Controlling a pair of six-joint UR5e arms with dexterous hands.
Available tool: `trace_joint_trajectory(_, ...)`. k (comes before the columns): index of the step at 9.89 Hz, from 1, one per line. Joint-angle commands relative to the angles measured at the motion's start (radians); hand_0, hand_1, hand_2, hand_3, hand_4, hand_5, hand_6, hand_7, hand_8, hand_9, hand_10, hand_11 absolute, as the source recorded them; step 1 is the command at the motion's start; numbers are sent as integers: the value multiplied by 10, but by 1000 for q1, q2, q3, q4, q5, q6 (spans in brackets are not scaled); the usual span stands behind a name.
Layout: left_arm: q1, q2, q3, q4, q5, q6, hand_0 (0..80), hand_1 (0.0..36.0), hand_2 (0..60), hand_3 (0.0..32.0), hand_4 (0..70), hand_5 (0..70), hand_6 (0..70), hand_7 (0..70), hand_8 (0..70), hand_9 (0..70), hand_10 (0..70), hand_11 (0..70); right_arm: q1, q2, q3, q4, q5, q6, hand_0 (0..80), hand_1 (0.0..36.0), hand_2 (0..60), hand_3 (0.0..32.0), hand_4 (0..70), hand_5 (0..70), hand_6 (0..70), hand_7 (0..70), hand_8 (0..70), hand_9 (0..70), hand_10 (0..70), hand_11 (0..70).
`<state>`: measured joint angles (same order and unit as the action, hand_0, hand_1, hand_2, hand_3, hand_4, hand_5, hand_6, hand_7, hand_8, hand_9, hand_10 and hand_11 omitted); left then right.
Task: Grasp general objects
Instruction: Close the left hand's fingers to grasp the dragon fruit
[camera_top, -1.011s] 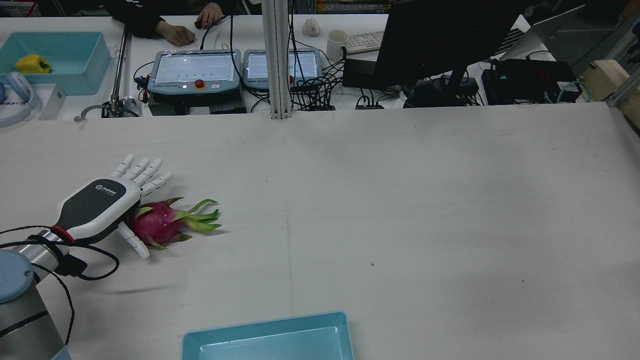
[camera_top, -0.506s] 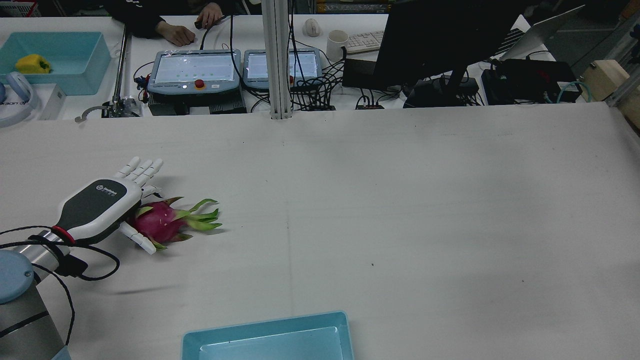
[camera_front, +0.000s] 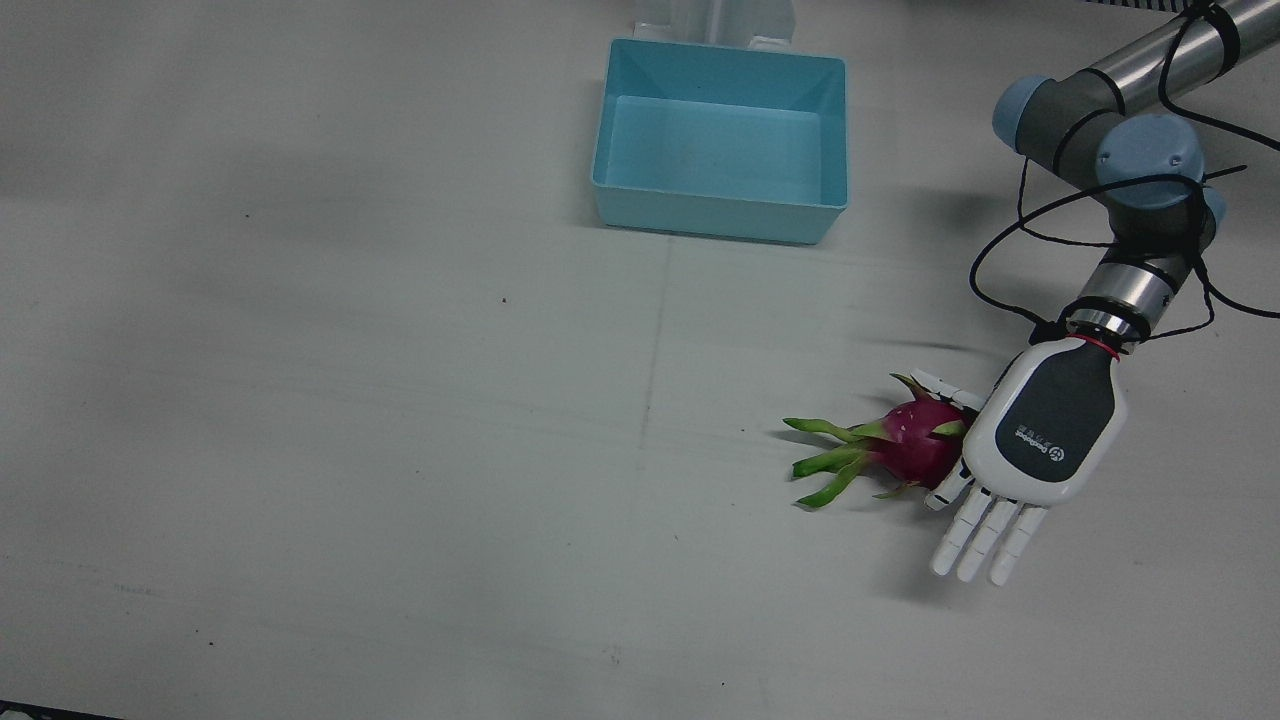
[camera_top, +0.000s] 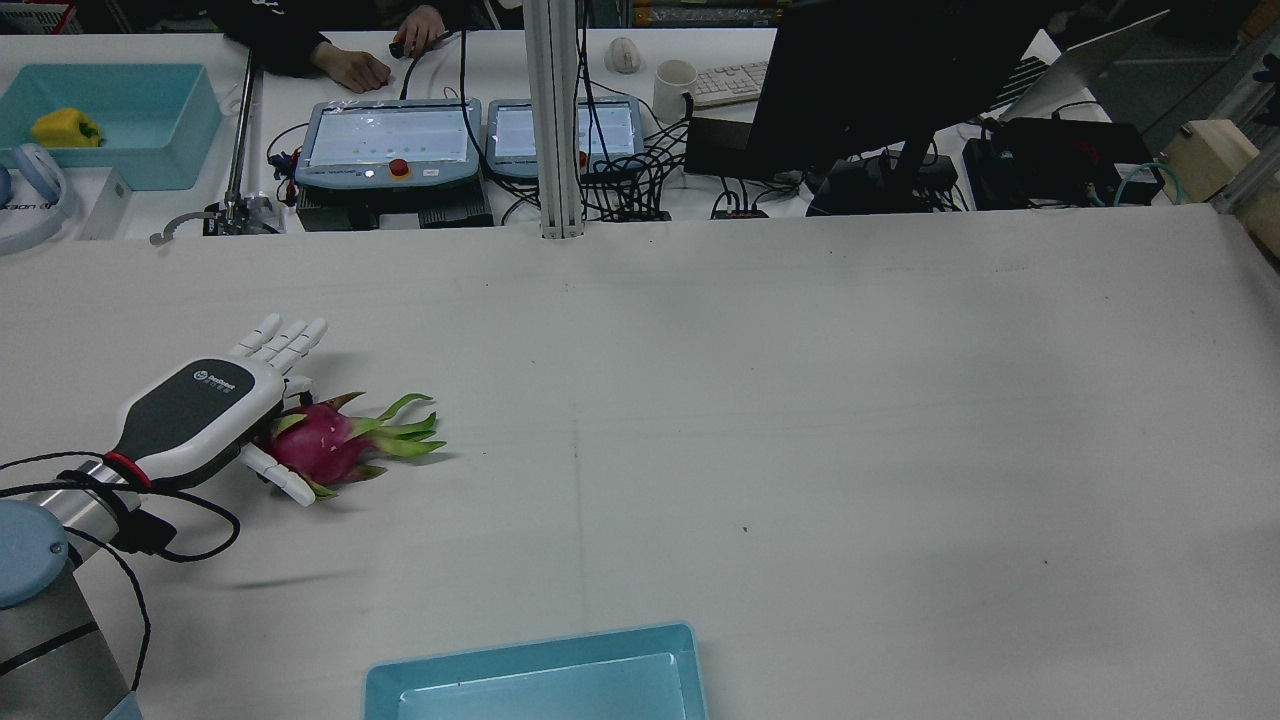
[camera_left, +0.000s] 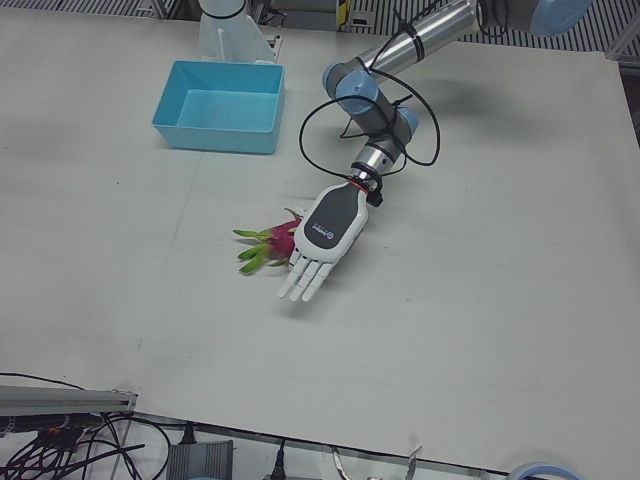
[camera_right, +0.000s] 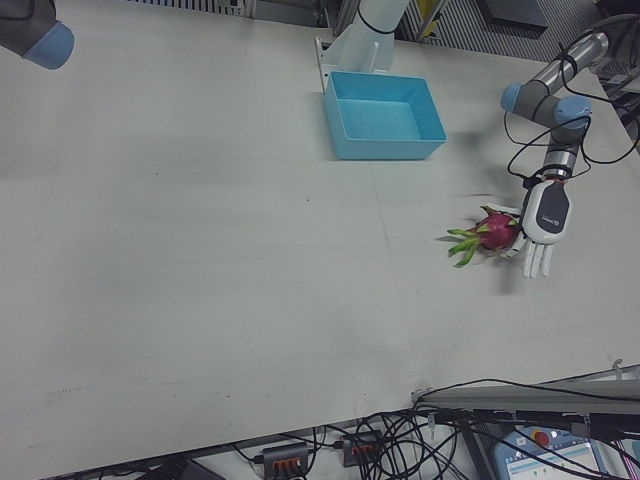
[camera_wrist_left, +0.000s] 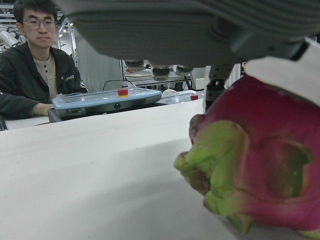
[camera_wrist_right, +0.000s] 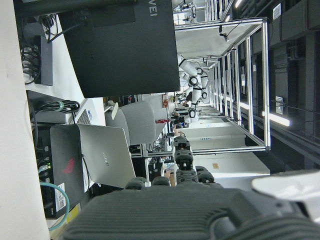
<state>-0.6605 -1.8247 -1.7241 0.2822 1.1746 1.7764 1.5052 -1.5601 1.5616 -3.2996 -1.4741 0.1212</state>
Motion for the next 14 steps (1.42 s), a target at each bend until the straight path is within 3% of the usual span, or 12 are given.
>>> trace_joint_trajectory(1,-1,-1,0,0,-1,0,238,0,0,0,264,450,0,5,76,0,0,0,0,0,0,0,0,0,0,0,0,0,0,0,0,0,0,0,0,0)
trace_joint_trajectory(2,-1,-1,0,2,-1,0,273,0,0,0,282,469,0,13,79,0,0,0,0,0,0,0,0,0,0,0,0,0,0,0,0,0,0,0,0,0)
trace_joint_trajectory(3,-1,-1,1,0,-1,0,290,3,40,0,308,503,0,26,82,0,0,0,0,0,0,0,0,0,0,0,0,0,0,0,0,0,0,0,0,0)
trace_joint_trajectory(5,-1,-1,1,-3,0,0,324,87,354,0,333,548,1,47,88,0,0,0,0,0,0,0,0,0,0,0,0,0,0,0,0,0,0,0,0,0)
trace_joint_trajectory(6,-1,-1,4,-9,2,-8,324,139,558,0,341,585,6,54,90,0,0,0,0,0,0,0,0,0,0,0,0,0,0,0,0,0,0,0,0,0)
trace_joint_trajectory(7,-1,1,1,-12,6,-14,305,170,600,0,353,607,8,60,91,0,0,0,0,0,0,0,0,0,0,0,0,0,0,0,0,0,0,0,0,0)
trace_joint_trajectory(9,-4,1,-38,12,57,-44,285,203,600,0,396,700,24,93,93,4,0,0,1,0,0,0,0,0,0,0,0,0,0,0,0,0,0,0,0,0)
trace_joint_trajectory(11,-4,-1,-98,63,69,-58,167,166,600,0,381,666,29,108,101,7,0,0,1,0,0,0,0,0,0,0,0,0,0,0,0,0,0,0,0,0)
trace_joint_trajectory(14,-4,-2,-253,190,114,-58,140,149,600,0,364,649,24,103,100,6,0,0,0,0,0,0,0,0,0,0,0,0,0,0,0,0,0,0,0,0)
